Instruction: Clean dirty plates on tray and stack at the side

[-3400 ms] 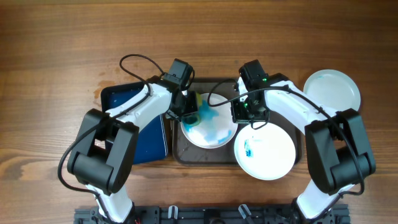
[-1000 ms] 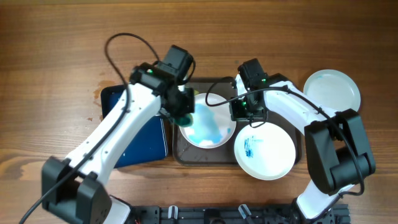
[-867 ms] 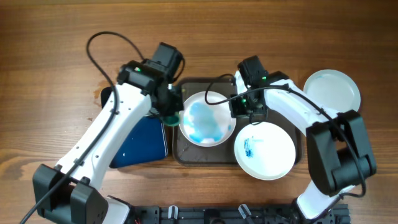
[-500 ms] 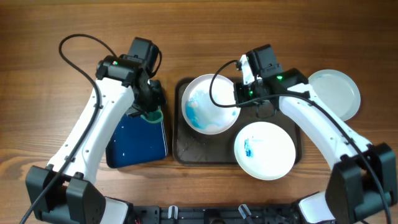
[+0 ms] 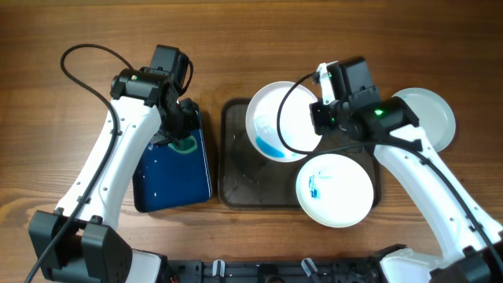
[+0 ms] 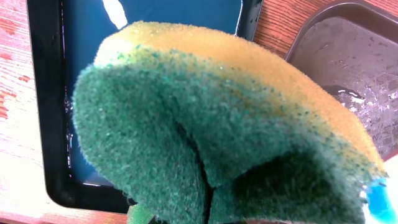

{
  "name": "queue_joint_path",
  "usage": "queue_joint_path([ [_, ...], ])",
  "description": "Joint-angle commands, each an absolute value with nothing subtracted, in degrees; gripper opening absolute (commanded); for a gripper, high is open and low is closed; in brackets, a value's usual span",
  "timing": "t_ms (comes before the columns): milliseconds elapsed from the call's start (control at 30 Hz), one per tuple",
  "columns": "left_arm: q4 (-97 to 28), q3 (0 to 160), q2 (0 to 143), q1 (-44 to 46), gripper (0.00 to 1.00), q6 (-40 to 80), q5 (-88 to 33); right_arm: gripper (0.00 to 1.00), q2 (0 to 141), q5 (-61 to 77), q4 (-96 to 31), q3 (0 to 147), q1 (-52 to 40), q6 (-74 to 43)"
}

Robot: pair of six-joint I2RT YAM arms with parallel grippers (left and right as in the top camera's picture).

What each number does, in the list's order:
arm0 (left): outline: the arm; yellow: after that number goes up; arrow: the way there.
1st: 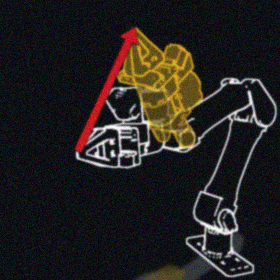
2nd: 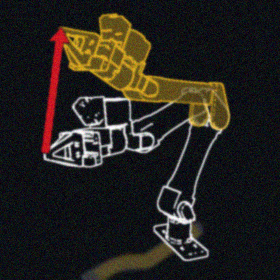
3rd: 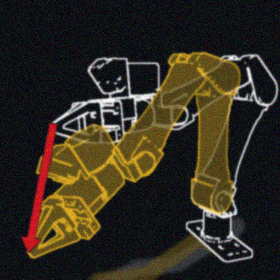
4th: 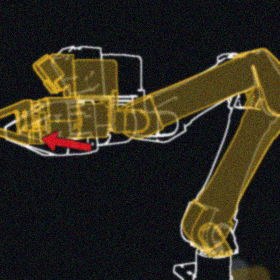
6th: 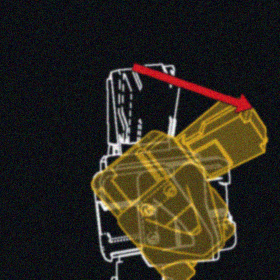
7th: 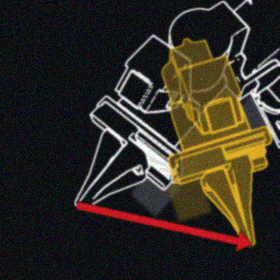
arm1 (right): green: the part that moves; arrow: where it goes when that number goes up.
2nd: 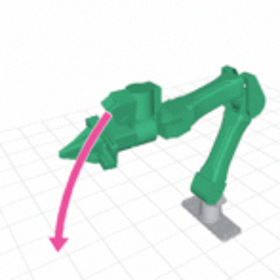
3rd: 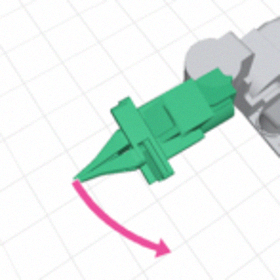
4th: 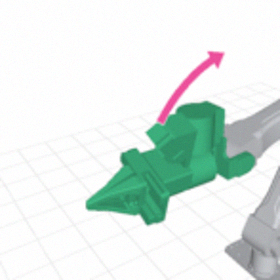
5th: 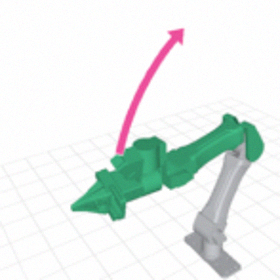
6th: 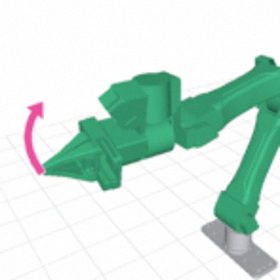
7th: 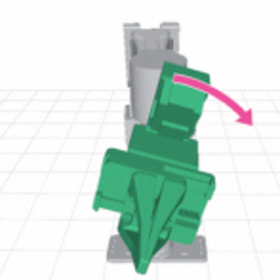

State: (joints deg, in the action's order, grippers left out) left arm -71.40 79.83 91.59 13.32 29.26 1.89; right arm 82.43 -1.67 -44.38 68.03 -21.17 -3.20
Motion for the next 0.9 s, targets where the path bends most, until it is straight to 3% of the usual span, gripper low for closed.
queue_joint_path([
  [0,-71.37,80.90,90.85,12.95,0.04,28.77,3.14,0.04,80.55,-4.73,-44.64,69.45,-20.84,0.75],
  [433,-70.13,80.90,90.85,12.95,0.04,28.77,3.36,0.05,80.55,-13.76,-47.27,70.30,-20.84,3.25],
  [867,-70.30,80.90,90.85,12.95,0.04,28.77,3.36,0.04,80.55,-9.93,-48.21,70.30,-20.84,2.31],
])
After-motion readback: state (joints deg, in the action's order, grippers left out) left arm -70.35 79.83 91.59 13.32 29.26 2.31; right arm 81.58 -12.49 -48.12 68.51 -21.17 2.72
